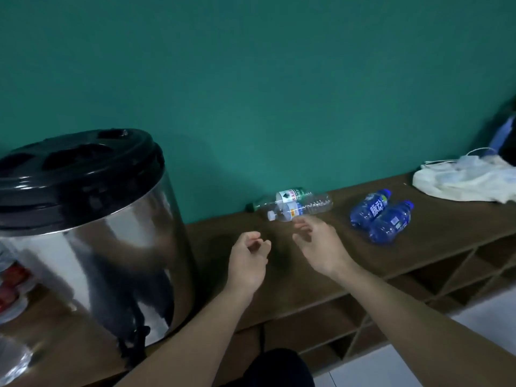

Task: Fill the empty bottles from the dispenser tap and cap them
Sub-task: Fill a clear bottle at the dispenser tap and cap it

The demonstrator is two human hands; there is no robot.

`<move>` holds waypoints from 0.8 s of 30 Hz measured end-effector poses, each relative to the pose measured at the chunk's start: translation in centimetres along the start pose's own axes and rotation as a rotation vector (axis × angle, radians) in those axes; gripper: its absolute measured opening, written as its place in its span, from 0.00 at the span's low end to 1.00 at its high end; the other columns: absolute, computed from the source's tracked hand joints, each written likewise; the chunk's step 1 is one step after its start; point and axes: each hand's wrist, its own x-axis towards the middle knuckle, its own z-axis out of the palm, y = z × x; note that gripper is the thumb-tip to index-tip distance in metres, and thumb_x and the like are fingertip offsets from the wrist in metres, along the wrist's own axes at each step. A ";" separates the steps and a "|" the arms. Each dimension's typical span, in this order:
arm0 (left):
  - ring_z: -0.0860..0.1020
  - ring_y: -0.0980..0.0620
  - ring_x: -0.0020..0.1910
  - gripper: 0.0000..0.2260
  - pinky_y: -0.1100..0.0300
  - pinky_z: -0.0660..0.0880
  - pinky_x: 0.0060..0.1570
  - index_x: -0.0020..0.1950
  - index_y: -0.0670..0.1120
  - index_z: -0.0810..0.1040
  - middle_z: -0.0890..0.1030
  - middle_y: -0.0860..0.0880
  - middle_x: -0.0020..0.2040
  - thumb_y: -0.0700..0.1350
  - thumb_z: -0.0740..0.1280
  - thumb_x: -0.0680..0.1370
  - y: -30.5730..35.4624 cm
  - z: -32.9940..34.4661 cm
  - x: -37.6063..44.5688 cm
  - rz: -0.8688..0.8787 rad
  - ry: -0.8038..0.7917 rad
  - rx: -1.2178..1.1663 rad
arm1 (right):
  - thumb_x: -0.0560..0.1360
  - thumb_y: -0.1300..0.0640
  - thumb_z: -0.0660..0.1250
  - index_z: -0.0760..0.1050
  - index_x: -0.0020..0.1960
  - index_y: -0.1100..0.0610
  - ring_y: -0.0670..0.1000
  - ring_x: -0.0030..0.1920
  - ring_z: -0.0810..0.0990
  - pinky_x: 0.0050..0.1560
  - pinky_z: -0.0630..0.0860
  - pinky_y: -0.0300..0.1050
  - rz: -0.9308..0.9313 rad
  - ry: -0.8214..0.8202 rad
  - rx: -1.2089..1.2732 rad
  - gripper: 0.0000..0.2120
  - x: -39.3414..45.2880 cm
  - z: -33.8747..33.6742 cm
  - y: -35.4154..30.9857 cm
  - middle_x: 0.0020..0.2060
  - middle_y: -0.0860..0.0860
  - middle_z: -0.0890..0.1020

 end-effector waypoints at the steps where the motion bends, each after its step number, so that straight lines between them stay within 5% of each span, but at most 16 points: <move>1: 0.83 0.59 0.55 0.17 0.51 0.84 0.65 0.74 0.54 0.78 0.79 0.60 0.62 0.47 0.73 0.86 -0.3 0.7 1.5 -0.025 0.002 0.006 | 0.84 0.57 0.75 0.78 0.77 0.51 0.46 0.67 0.82 0.73 0.77 0.43 -0.006 0.000 -0.034 0.22 1.5 0.1 0.9 0.67 0.46 0.83; 9: 0.79 0.61 0.57 0.22 0.50 0.83 0.68 0.81 0.52 0.73 0.76 0.54 0.76 0.38 0.67 0.88 -1.8 5.5 11.3 -0.071 0.023 0.016 | 0.82 0.59 0.74 0.68 0.84 0.53 0.58 0.80 0.72 0.85 0.62 0.57 -0.121 -0.073 -0.402 0.33 12.2 1.6 6.6 0.79 0.53 0.75; 12: 0.80 0.62 0.52 0.24 0.50 0.84 0.66 0.83 0.50 0.71 0.75 0.54 0.75 0.35 0.66 0.88 -1.9 6.8 13.2 -0.083 0.028 -0.018 | 0.81 0.58 0.75 0.67 0.85 0.52 0.57 0.81 0.71 0.86 0.54 0.56 -0.170 -0.111 -0.522 0.35 14.7 2.1 8.3 0.80 0.53 0.75; 16: 0.82 0.55 0.60 0.26 0.48 0.83 0.68 0.83 0.48 0.71 0.78 0.52 0.74 0.32 0.66 0.86 -2.2 7.6 14.4 -0.108 0.029 -0.068 | 0.78 0.57 0.77 0.68 0.83 0.50 0.59 0.79 0.72 0.86 0.52 0.57 -0.233 -0.173 -0.608 0.36 15.4 2.5 9.2 0.77 0.53 0.77; 20: 0.84 0.51 0.64 0.26 0.51 0.82 0.69 0.82 0.47 0.74 0.80 0.49 0.73 0.29 0.65 0.85 -1.6 6.8 11.9 -0.138 0.081 -0.139 | 0.77 0.52 0.80 0.69 0.83 0.48 0.58 0.78 0.74 0.85 0.56 0.57 -0.288 -0.195 -0.602 0.37 13.0 2.7 8.2 0.76 0.51 0.77; 24: 0.85 0.56 0.64 0.28 0.55 0.81 0.70 0.81 0.47 0.75 0.83 0.50 0.70 0.24 0.62 0.84 -0.3 4.2 7.6 -0.119 0.127 -0.297 | 0.76 0.51 0.82 0.72 0.81 0.47 0.55 0.73 0.78 0.79 0.69 0.57 -0.268 -0.130 -0.445 0.37 9.2 1.8 4.9 0.73 0.49 0.79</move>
